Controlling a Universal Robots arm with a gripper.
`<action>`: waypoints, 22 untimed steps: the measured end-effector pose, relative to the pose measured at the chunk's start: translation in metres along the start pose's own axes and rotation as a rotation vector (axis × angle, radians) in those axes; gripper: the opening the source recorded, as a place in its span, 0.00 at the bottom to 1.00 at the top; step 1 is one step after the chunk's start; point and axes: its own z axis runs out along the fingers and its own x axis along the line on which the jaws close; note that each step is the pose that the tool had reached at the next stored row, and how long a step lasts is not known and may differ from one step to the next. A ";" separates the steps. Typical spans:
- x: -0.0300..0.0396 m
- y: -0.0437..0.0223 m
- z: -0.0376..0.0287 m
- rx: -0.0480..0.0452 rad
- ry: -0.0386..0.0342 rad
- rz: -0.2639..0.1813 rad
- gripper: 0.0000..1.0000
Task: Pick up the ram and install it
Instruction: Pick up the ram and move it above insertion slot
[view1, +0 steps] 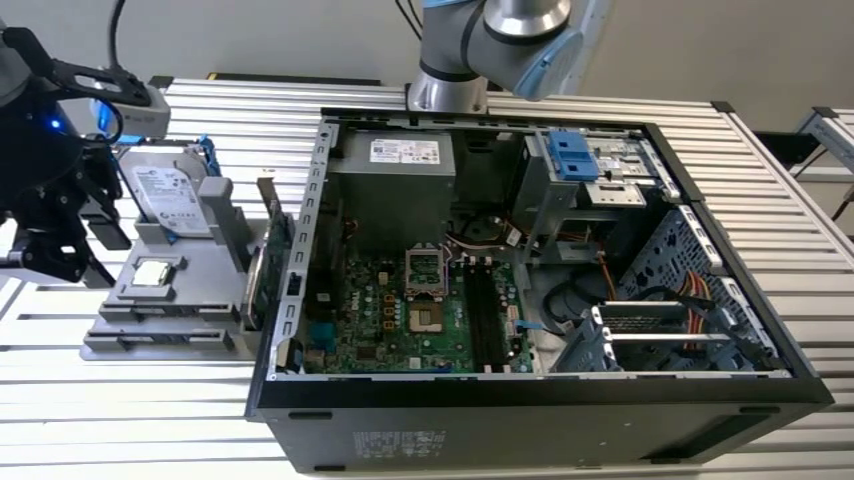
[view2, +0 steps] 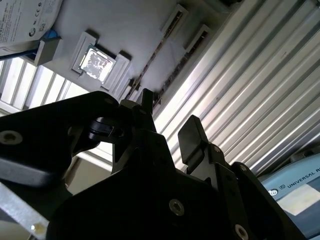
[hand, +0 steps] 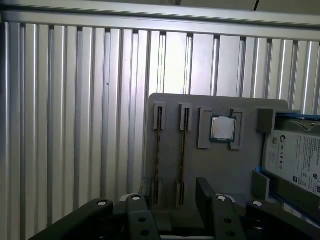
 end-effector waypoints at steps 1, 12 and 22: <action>0.0000 0.0000 0.0005 -0.0001 0.0001 0.000 1.00; 0.0002 0.0000 0.0077 -0.0002 0.0001 0.000 1.00; 0.0004 -0.0002 0.0169 0.0000 0.0001 0.000 1.00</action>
